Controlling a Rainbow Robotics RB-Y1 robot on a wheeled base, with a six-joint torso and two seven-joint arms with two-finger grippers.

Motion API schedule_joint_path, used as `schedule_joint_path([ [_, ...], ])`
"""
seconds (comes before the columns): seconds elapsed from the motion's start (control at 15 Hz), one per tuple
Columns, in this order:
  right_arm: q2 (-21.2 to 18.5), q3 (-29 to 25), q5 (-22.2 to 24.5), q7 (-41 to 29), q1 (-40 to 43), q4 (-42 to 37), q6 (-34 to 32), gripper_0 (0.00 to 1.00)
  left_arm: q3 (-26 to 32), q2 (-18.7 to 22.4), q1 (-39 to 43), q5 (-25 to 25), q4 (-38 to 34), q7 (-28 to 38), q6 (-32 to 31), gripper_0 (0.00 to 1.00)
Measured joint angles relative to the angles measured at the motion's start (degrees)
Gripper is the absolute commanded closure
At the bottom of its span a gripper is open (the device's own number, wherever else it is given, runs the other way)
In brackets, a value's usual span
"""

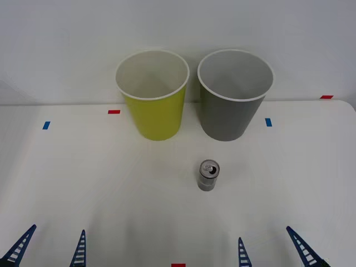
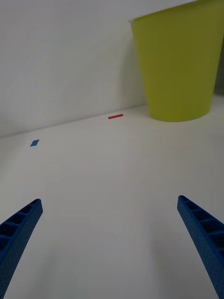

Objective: Put cans in the gray bin and PET bottles in the light green bin.

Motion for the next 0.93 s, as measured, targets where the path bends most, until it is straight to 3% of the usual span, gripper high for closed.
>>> schedule_joint_path([
  [0.33,-0.6,4.6,-0.7,0.6,-12.6,7.4,0.1,0.0,0.0,0.0,0.0,0.0,0.0,0.0,0.0,0.0],
  [0.73,4.8,5.0,-0.7,0.9,-25.3,18.1,1.3,0.0,0.0,0.0,0.0,0.0,0.0,0.0,0.0,0.0],
  [0.93,7.3,3.5,-0.6,1.0,-29.0,19.0,7.1,0.0,0.0,0.0,0.0,0.0,0.0,0.0,0.0,0.0],
])
